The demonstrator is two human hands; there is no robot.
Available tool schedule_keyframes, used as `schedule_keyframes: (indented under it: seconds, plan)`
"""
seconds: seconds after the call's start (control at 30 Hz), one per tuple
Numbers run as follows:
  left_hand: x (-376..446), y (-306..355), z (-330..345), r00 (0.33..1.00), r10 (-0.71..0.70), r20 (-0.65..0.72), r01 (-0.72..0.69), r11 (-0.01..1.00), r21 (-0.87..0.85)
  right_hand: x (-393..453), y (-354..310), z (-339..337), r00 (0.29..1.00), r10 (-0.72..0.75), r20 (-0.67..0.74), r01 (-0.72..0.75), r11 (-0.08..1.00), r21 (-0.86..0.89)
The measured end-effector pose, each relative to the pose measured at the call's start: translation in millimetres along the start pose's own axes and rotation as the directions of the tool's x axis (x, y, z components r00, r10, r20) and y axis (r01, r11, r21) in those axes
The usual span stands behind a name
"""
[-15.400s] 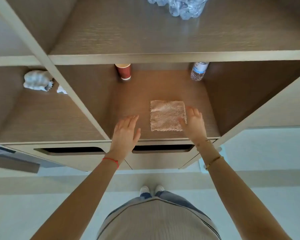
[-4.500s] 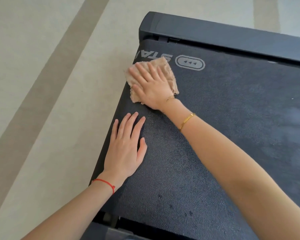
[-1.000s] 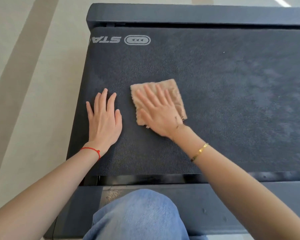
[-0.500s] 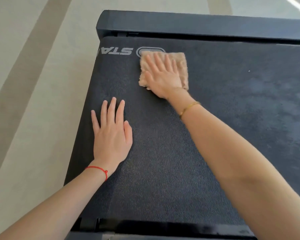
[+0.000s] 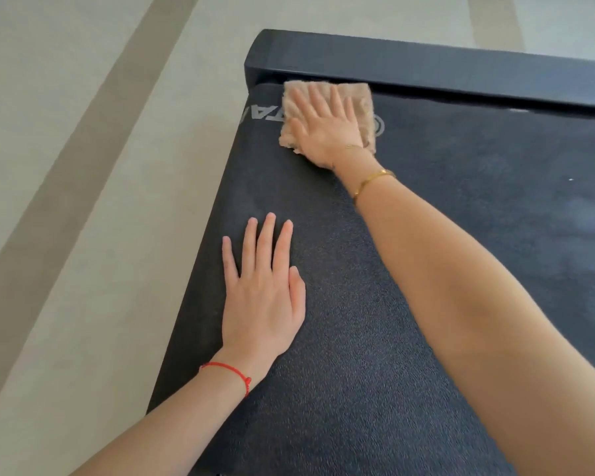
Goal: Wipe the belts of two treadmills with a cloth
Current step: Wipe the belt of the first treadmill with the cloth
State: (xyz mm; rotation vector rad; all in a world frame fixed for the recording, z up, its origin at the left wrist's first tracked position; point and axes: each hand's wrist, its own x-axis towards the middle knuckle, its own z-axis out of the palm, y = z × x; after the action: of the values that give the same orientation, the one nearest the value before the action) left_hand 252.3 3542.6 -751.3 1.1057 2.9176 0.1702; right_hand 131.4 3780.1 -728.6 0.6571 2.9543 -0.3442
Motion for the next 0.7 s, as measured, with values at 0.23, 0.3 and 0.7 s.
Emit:
schedule_keyframes:
  seconds: [0.23,0.3,0.7]
  plan:
    - [-0.4,-5.9,-0.1,1.000,0.015,-0.010,-0.015,1.000,-0.022,-25.3,-19.2,13.6,0.970,-0.244,0.008,0.244,0.969,-0.028]
    - [-0.3,-5.8,-0.2,1.000,0.016,-0.011,-0.016,0.999,-0.032,-27.8,26.7,6.6,0.996,-0.080,-0.041,0.077,0.995,-0.065]
    - [-0.2,-2.7,-2.2,1.000,0.001,0.001,-0.001,1.000,-0.027,-115.5,45.4,19.1,0.998,-0.033,-0.047,0.033,0.999,-0.015]
